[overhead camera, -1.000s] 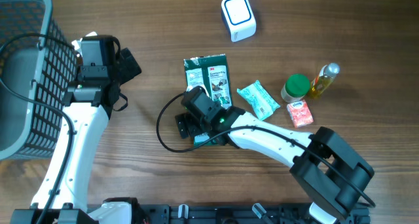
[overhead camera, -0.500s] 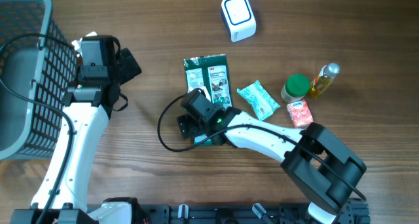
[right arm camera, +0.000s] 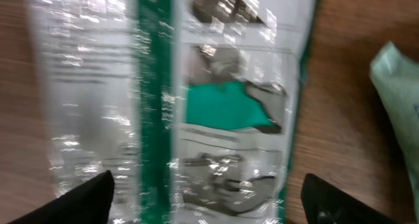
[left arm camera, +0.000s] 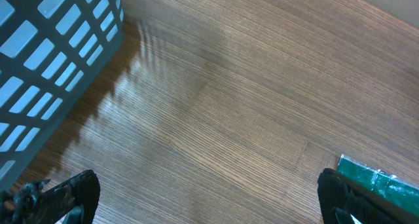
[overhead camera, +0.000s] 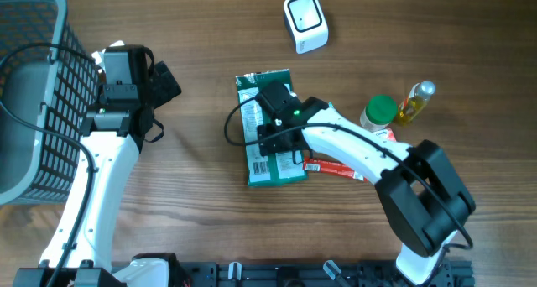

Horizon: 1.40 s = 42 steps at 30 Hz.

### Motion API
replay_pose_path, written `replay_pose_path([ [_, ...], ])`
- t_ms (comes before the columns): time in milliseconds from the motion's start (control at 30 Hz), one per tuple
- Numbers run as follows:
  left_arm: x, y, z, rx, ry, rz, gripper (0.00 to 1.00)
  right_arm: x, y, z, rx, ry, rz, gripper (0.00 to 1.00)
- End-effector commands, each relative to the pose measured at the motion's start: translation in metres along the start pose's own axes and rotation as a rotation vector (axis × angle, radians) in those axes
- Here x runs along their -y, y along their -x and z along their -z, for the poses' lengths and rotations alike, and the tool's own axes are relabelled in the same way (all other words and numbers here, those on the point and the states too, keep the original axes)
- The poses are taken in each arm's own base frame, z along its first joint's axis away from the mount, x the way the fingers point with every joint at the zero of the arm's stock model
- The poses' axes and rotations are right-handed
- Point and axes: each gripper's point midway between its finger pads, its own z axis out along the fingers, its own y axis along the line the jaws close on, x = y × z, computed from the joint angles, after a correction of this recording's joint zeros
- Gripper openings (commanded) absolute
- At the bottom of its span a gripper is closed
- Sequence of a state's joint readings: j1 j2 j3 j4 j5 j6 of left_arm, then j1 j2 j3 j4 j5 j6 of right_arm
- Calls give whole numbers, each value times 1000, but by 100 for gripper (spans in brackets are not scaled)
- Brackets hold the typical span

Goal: Scan the item barcode
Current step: 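Lower the right gripper onto the green gloves package and grasp its edge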

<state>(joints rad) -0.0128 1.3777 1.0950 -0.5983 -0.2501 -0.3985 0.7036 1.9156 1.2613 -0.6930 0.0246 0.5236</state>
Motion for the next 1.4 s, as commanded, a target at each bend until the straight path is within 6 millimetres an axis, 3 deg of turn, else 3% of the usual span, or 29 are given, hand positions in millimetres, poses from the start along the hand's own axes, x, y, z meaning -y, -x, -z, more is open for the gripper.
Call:
replay_pose_path([
  [0, -2, 4, 1, 13, 10, 4, 100, 4, -7, -9, -61, 15, -57, 87],
  [100, -2, 4, 1, 13, 11, 4, 100, 4, -13, -18, -88, 34, -58, 84],
  [167, -2, 4, 1, 13, 11, 4, 100, -11, -17, -26, -104, 80, -40, 80],
  [300, -2, 4, 1, 13, 11, 4, 100, -5, -24, -46, -133, 41, -38, 79],
  [400, -2, 4, 1, 13, 10, 4, 100, -3, -30, -56, -146, 9, -27, 70],
  [533, -2, 4, 1, 13, 11, 4, 100, -1, -15, -51, -18, -137, 14, 75],
  [667, -2, 4, 1, 13, 11, 4, 100, -22, 16, -30, 56, -106, -32, 83],
  [900, -2, 4, 1, 13, 10, 4, 100, -28, 1, -33, 46, -131, -91, 85],
  [1033, -2, 4, 1, 13, 11, 4, 100, -20, -17, -56, -6, -188, -67, 84],
  [1067, -2, 4, 1, 13, 11, 4, 100, -20, -21, -62, -23, -189, -65, 71],
  [1133, -2, 4, 1, 14, 10, 4, 100, -32, -23, -63, -51, -120, -69, 35],
  [1167, -2, 4, 1, 13, 10, 4, 100, -31, -15, -53, -42, -94, -54, 17],
  [1200, -2, 4, 1, 13, 10, 4, 100, -30, -5, -40, -20, -69, -33, 10],
  [1233, -2, 4, 1, 14, 10, 4, 100, -30, 14, -10, 39, -20, 28, 4],
  [1267, -2, 4, 1, 13, 11, 4, 100, -30, 36, 32, 136, 28, 92, 4],
  [1367, -2, 4, 1, 13, 10, 4, 100, -42, 62, 123, 369, 108, 304, 5],
])
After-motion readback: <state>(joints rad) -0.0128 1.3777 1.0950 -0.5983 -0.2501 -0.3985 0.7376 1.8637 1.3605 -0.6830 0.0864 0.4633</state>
